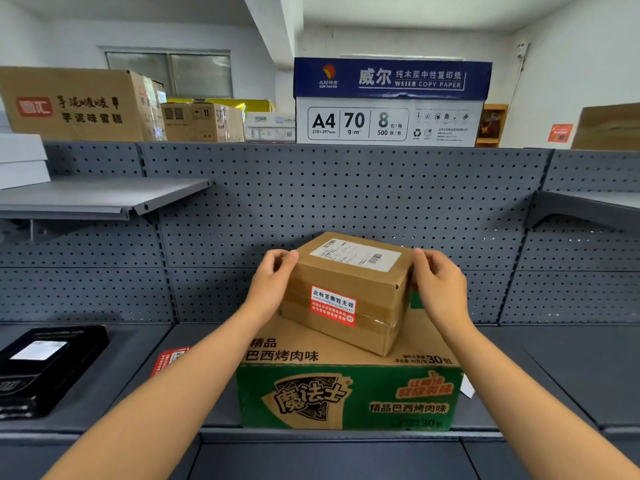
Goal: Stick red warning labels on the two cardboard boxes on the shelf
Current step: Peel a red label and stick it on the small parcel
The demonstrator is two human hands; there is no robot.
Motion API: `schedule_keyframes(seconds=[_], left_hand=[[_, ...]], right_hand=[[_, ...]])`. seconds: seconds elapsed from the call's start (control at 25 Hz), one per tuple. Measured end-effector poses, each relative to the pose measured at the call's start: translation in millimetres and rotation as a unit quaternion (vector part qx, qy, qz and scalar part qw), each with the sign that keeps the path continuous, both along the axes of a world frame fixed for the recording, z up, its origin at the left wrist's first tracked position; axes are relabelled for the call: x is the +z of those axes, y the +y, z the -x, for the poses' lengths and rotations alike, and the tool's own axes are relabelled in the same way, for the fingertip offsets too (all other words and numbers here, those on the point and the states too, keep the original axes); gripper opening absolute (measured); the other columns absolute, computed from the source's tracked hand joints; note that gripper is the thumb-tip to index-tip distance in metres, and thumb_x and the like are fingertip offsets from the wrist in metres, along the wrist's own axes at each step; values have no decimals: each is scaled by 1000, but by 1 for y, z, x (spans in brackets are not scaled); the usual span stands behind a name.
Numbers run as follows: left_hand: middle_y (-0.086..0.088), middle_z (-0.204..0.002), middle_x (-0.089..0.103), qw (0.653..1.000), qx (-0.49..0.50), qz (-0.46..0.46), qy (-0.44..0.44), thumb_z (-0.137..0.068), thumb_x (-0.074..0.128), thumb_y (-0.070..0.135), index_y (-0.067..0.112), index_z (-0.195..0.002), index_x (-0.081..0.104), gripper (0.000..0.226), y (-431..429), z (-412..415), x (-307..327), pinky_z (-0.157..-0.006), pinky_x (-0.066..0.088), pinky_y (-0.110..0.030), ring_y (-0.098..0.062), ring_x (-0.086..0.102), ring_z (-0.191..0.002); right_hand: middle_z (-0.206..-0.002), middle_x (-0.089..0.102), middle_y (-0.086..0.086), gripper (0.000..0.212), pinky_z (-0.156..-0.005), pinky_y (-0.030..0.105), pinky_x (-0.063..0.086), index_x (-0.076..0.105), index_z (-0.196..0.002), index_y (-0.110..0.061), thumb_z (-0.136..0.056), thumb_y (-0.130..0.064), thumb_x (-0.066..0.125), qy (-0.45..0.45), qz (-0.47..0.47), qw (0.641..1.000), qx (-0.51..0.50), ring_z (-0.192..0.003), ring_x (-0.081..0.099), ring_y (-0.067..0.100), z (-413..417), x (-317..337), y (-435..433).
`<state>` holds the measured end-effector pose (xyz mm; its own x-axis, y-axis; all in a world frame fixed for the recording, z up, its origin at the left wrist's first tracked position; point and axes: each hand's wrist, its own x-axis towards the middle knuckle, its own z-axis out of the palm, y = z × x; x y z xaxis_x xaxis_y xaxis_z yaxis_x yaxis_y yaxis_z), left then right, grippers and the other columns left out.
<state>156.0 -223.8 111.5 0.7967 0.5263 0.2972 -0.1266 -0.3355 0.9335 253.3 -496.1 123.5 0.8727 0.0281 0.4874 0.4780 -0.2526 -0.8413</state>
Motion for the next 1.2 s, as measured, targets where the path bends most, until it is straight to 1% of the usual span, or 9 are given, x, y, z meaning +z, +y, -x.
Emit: schedule_keyframes(seconds=[0.12, 0.24, 0.44, 0.64, 0.8, 0.88, 1.0, 1.12, 1.2], left_hand=[[4, -118, 67, 999, -24, 16, 26, -99, 45, 65, 31, -116, 60, 41, 7, -3, -2, -96, 54, -44, -17, 64, -109], [6, -120, 68, 998, -49, 17, 20, -95, 48, 68, 35, -116, 61, 42, 12, -4, -5, -99, 54, -48, -16, 64, -112], [4, -127, 66, 993, -104, 5, 49, -97, 50, 64, 30, -125, 62, 45, 9, -23, 1, -99, 53, -44, -20, 61, -122], [-5, -122, 63, 991, 12, -76, 106, -98, 48, 64, 19, -122, 58, 52, -4, -58, 16, -100, 52, -47, -26, 61, -111], [-1, -108, 71, 992, 42, -116, 40, -107, 42, 46, 16, -115, 64, 38, 5, -39, 32, -99, 51, -47, -25, 66, -106], [5, -108, 69, 994, -13, -110, 8, -102, 43, 57, 27, -115, 60, 38, 13, -9, 36, -100, 52, -50, -16, 66, -104], [9, -137, 53, 970, -168, -173, 10, -76, 46, 91, 36, -141, 42, 84, 8, 44, 37, -107, 45, -31, -6, 52, -126], [16, -159, 23, 938, -213, -269, 48, -71, 65, 82, 46, -155, 10, 106, -12, 67, 28, -118, 27, -34, -8, 26, -147], [23, -159, 17, 938, -187, -287, 55, -70, 78, 72, 53, -152, 5, 112, -21, 70, 20, -120, 22, -40, -11, 17, -150]], right_hand=[[-121, 62, -4, 44, -97, 37, 48, 54, -139, -28, -100, -50, 54, 59, -18, 998, 11, -112, 60, 17, -17, 0, 2], [-132, 58, -6, 46, -104, 41, 45, 52, -141, -30, -101, -52, 53, 154, -55, 984, 71, -124, 55, 19, -24, -4, 2], [-111, 69, -1, 39, -81, 30, 47, 68, -115, -17, -103, -49, 50, 131, -64, 987, 72, -101, 62, 15, -6, 2, -25], [-68, 61, -2, 48, -68, 33, 44, 65, -79, -10, -107, -43, 44, 106, -72, 982, 140, -64, 55, 16, 20, 2, -47], [-78, 68, 16, 43, -73, 37, 49, 72, -85, -4, -108, -31, 47, 66, -71, 983, 157, -75, 61, 23, 28, 1, -37], [-97, 72, 15, 31, -87, 45, 51, 75, -98, -12, -105, -33, 53, 78, -85, 987, 115, -93, 67, 27, 12, 4, -24], [-128, 67, 6, 41, -103, 45, 49, 63, -129, -24, -100, -51, 55, 138, -74, 977, 148, -119, 63, 22, -13, 14, 0], [-112, 68, 7, 50, -78, 31, 56, 59, -132, -18, -102, -56, 48, 238, -118, 939, 217, -90, 71, 16, -22, 26, 24], [-100, 68, 5, 45, -60, 24, 56, 60, -131, -16, -105, -50, 45, 250, -132, 931, 230, -71, 74, 12, -25, 27, 33]])
